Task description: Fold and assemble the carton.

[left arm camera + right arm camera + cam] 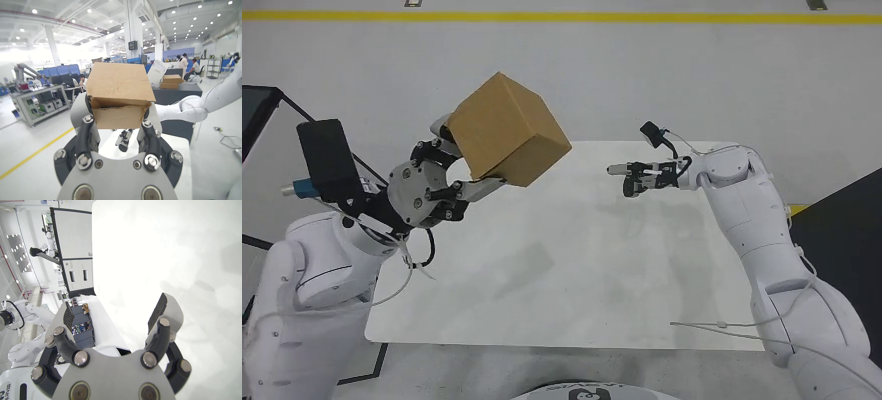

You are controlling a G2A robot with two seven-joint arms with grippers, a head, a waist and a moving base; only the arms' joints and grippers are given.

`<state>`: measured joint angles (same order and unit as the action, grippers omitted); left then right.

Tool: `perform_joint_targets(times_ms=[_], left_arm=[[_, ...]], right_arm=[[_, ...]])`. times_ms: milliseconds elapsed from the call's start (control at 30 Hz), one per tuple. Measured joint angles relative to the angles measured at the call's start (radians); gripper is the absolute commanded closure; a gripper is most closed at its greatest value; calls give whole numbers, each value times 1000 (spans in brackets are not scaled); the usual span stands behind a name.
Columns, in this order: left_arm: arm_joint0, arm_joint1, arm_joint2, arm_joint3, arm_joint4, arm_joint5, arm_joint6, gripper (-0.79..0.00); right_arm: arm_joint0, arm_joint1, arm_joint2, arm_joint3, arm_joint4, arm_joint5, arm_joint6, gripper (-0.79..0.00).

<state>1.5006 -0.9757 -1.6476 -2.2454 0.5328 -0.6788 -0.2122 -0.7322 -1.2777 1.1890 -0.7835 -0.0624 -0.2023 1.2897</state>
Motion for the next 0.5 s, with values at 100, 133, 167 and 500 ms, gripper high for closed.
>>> perform_joint_targets(times_ms=[100, 133, 167, 500], left_arm=[[0, 0, -1, 0, 6, 0, 6, 0], [0, 0, 0, 0, 11, -1, 12, 0], [0, 0, 0, 0, 12, -1, 14, 0], [38, -4, 56, 3, -332, 165, -96, 0]], right_arm=[[0, 0, 0, 0, 0, 0, 0, -785], [0, 0, 0, 0, 0, 0, 0, -785], [0, 0, 0, 0, 0, 0, 0, -785], [0, 0, 0, 0, 0, 0, 0, -785]])
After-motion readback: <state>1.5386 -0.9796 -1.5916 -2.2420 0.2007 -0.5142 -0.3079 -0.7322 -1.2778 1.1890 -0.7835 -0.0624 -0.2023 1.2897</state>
